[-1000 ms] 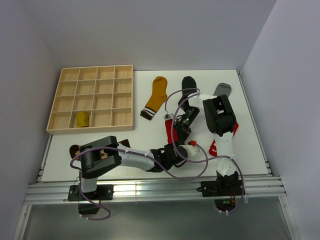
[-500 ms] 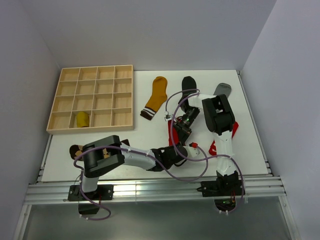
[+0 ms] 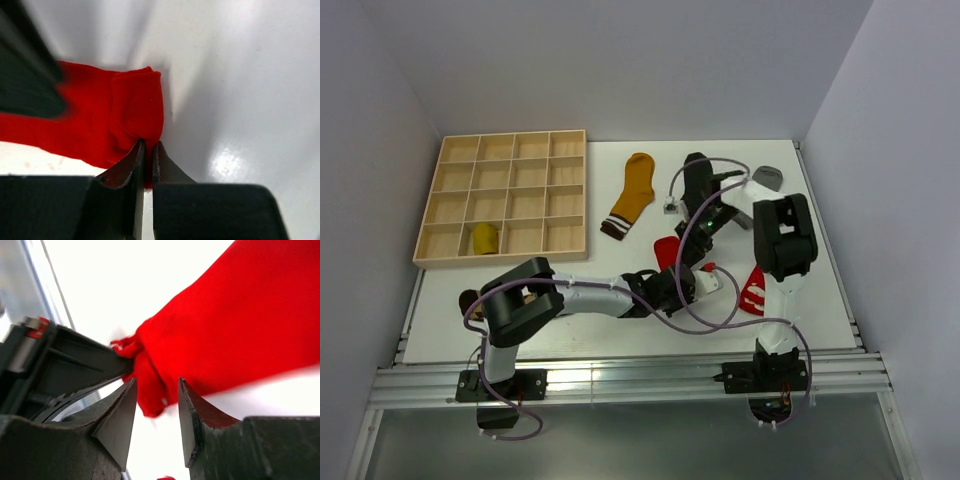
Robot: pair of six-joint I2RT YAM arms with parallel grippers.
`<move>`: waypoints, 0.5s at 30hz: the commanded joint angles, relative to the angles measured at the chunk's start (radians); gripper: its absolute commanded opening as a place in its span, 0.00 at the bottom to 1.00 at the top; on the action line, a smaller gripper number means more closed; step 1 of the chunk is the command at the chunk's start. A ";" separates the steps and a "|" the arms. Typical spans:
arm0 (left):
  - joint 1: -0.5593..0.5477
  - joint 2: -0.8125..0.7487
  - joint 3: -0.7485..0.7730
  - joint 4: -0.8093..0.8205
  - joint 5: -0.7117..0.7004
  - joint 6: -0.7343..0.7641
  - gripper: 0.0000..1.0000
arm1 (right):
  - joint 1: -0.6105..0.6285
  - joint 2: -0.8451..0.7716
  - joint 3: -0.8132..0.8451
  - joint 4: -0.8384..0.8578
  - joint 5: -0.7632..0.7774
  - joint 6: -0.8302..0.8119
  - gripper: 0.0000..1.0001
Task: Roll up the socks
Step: Roll the sock at the center of the board.
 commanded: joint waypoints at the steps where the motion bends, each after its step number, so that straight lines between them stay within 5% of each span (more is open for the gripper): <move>1: 0.025 -0.022 0.029 -0.158 0.257 -0.100 0.00 | -0.085 -0.132 -0.009 0.160 -0.085 0.088 0.47; 8: 0.158 0.012 0.109 -0.253 0.545 -0.233 0.00 | -0.292 -0.225 -0.035 0.242 -0.164 0.160 0.46; 15: 0.293 0.125 0.256 -0.400 0.824 -0.322 0.00 | -0.318 -0.445 -0.274 0.393 -0.101 0.127 0.46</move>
